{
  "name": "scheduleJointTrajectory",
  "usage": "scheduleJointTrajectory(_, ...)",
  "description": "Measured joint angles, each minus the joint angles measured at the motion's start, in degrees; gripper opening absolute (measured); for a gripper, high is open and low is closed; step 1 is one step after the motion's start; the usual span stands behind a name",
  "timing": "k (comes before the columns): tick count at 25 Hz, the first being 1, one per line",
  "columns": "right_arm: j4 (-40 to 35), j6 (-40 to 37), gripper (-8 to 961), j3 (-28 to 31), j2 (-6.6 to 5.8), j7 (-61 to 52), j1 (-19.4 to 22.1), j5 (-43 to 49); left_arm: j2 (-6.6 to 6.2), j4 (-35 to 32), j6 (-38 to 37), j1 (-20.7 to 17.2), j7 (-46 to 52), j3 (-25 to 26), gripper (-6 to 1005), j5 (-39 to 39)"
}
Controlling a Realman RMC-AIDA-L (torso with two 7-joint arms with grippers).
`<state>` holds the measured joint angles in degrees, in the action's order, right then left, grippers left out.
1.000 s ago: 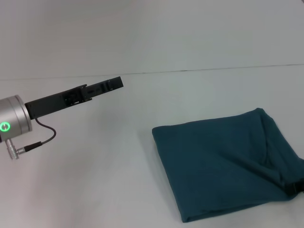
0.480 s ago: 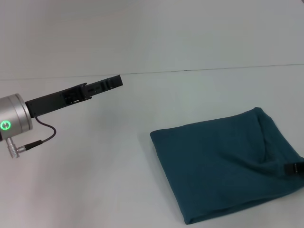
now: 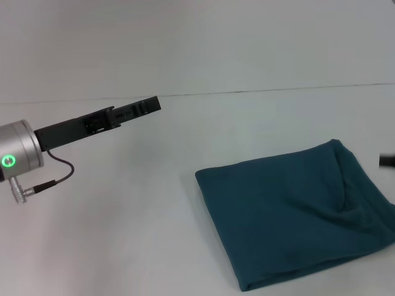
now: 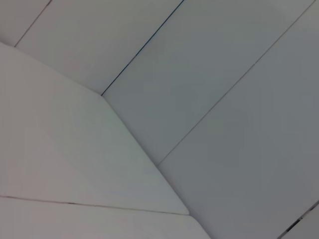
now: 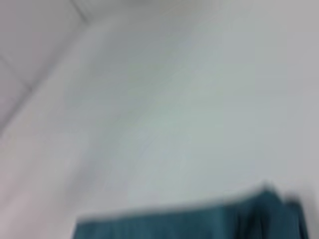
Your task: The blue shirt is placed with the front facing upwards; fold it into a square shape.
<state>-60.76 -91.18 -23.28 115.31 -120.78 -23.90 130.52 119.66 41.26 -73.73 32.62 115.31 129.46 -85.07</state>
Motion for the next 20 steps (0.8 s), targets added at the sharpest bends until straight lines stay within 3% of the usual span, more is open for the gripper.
scheduleJointTrajectory(8, 3.6, 4.0, 588, 2.3, 0.36, 11.2, 0.0, -13.2, 0.04, -0.1, -0.4, 0.2, -0.3, -0.9, 866, 0.6)
scheduleJointTrajectory(11, 7.3, 4.2, 613, 4.2, -0.45, 16.1, 0.3, -19.2, 0.04, -0.1, -0.4, 0.1, -0.4, -1.1, 866, 1.6)
scheduleJointTrajectory(15, 10.0, 4.8, 764, 5.4, -1.47, 18.4, 0.2, -24.2, 0.03, -0.1, -0.3, 0.6, 3.8, -3.0, 866, 4.8)
scheduleJointTrajectory(20, 10.2, 8.0, 895, 5.0, -1.37, 18.8, -1.2, -24.5, 0.76, -0.9, 1.9, 3.0, 10.9, -6.7, 865, 9.9)
